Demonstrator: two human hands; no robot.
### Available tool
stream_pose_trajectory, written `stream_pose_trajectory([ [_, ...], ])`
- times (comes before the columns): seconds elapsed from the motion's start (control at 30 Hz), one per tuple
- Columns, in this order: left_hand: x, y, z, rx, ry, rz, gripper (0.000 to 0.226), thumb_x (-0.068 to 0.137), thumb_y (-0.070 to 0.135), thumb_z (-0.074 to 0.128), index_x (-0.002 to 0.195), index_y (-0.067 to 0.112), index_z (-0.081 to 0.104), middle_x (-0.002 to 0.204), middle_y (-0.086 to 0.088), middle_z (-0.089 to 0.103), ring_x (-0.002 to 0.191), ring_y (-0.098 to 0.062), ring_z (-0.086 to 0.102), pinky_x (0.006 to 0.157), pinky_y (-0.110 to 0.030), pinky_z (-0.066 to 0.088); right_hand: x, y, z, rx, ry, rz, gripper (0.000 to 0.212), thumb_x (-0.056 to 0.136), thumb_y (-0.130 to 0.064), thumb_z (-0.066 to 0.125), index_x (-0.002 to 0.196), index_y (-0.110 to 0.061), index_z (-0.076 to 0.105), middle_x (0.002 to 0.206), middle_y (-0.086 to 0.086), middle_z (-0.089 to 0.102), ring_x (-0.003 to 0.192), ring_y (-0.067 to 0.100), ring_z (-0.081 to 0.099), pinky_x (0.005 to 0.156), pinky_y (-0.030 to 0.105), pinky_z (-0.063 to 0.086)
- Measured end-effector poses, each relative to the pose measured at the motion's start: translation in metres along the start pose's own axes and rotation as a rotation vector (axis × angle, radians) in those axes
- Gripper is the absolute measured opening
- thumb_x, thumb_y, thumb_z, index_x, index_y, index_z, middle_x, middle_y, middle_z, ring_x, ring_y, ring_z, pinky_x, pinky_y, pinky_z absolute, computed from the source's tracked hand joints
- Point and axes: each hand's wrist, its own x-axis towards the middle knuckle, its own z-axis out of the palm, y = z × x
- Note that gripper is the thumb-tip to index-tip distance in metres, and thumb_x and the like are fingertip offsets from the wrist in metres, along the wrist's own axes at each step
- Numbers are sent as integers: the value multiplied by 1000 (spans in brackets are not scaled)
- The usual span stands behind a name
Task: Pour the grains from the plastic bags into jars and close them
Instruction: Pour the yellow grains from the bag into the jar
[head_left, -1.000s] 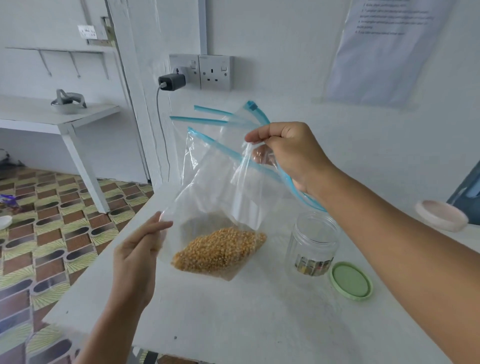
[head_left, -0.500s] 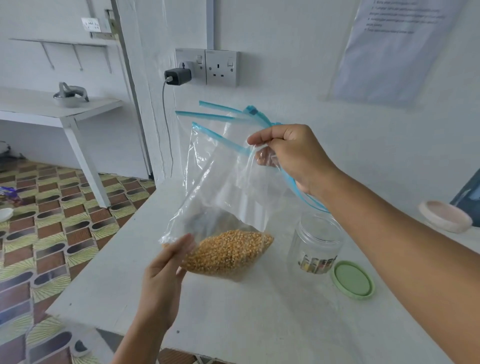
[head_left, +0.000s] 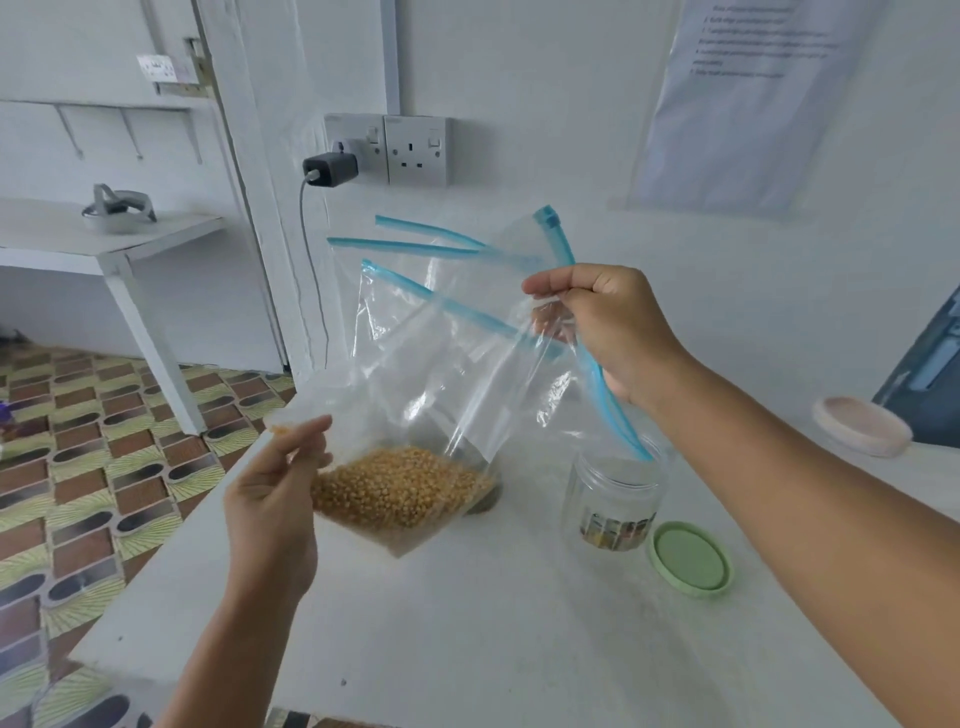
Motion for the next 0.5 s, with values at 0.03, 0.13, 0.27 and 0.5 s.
stream_pose_trajectory([
  [0.03,1,6,1,-32,-10,-1,29,100,0,59,103,21,80,106,3,75,86,-14,61,86,-30,48,1,0,-1,41,16,8,41,95,14,43,91,-6,79,79,10,70,67,20,66,66,23,56],
  [0.13,1,17,-2,-98,-60,-35,31,101,-5,52,102,15,77,120,-2,73,87,-9,61,89,-27,43,4,-2,0,92,11,23,40,95,15,43,90,-4,78,82,11,70,67,21,65,66,23,56],
  [0.27,-5,18,-7,-76,-110,-56,32,102,-6,50,103,14,75,127,-3,73,87,-10,59,94,-32,41,3,-4,8,52,-9,-4,44,94,14,43,88,-9,80,85,11,71,72,20,67,68,23,56],
  [0.5,4,28,-5,-9,-8,162,41,94,-15,59,95,20,82,95,6,79,91,-7,68,91,-17,53,9,-4,4,74,-11,-12,44,95,13,45,87,-10,81,87,13,72,70,21,68,70,26,57],
])
